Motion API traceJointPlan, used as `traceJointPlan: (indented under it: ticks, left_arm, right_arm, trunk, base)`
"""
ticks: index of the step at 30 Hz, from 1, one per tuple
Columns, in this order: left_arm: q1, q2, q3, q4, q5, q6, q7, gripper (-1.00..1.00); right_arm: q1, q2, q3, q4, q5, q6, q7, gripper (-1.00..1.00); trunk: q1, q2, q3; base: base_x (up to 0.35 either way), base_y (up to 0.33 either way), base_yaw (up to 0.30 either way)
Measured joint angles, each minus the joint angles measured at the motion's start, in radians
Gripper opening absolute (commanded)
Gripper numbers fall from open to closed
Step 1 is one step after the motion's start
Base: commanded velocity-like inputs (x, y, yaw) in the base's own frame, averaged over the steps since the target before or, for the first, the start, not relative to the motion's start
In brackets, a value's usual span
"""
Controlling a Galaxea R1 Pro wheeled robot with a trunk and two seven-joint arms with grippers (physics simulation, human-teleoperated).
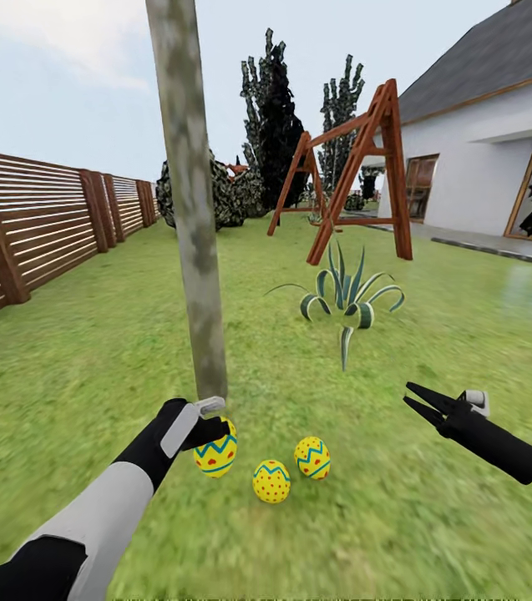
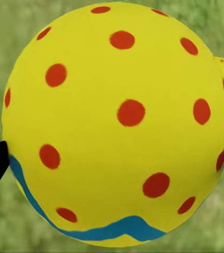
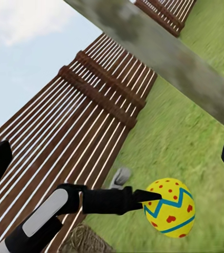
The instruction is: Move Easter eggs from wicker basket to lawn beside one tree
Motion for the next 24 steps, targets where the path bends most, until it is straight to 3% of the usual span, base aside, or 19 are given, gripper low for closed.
traceJointPlan:
  ticks: [17,24]
  left_arm:
    - [0.000,0.003,-0.003,0.000,-0.002,-0.001,0.001,-1.00]
    - [0.000,0.008,-0.009,0.001,-0.002,-0.036,0.001,-1.00]
  right_arm:
    - [0.000,-0.001,-0.001,0.000,-0.003,0.000,0.005,1.00]
    - [0.000,0.000,0.000,0.000,-0.003,0.000,0.005,1.00]
  trunk:
    - [0.008,-0.004,-0.093]
    - [0.010,-0.006,-0.128]
  base:
    - [0.000,0.000,0.000]
    - [0.000,0.000,0.000]
